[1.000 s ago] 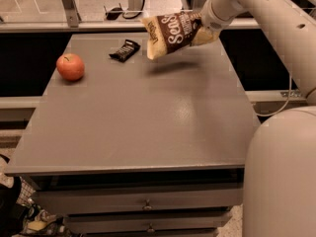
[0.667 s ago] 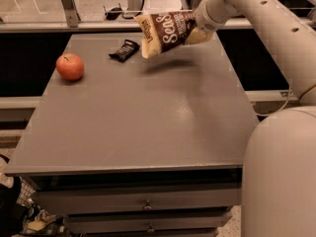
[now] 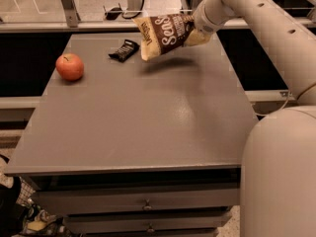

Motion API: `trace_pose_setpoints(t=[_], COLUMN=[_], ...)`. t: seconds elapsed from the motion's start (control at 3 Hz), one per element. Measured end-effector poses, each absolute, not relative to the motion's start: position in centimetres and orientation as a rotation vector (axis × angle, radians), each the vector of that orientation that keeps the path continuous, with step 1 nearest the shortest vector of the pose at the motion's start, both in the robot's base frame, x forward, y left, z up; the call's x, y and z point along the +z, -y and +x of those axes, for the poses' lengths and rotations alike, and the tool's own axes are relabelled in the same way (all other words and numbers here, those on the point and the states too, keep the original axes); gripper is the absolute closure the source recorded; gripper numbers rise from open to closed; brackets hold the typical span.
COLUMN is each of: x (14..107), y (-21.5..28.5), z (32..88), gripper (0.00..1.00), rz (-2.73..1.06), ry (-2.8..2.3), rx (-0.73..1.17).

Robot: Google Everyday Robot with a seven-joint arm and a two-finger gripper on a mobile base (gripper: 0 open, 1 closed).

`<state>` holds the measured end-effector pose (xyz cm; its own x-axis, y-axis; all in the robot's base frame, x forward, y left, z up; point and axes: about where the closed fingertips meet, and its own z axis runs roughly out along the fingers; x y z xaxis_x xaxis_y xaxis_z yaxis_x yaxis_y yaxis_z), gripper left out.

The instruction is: Move brown chip bag near rxbar chocolate

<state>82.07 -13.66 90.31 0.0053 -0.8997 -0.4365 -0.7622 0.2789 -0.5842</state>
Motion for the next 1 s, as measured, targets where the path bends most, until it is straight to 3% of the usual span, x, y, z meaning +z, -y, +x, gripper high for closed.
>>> trace_pose_setpoints(t=[0.33,0.67,1.0], x=[90.06,89.47,89.46], y=[13.51,13.14,13.13], z=[82.12,82.23,82.23], gripper=[0.31,0.0,0.0], rz=[-1.514,-1.522,-1.522], ry=[-1.781,-1.784,-1.784], rx=[-0.223,-0.215,-0.214])
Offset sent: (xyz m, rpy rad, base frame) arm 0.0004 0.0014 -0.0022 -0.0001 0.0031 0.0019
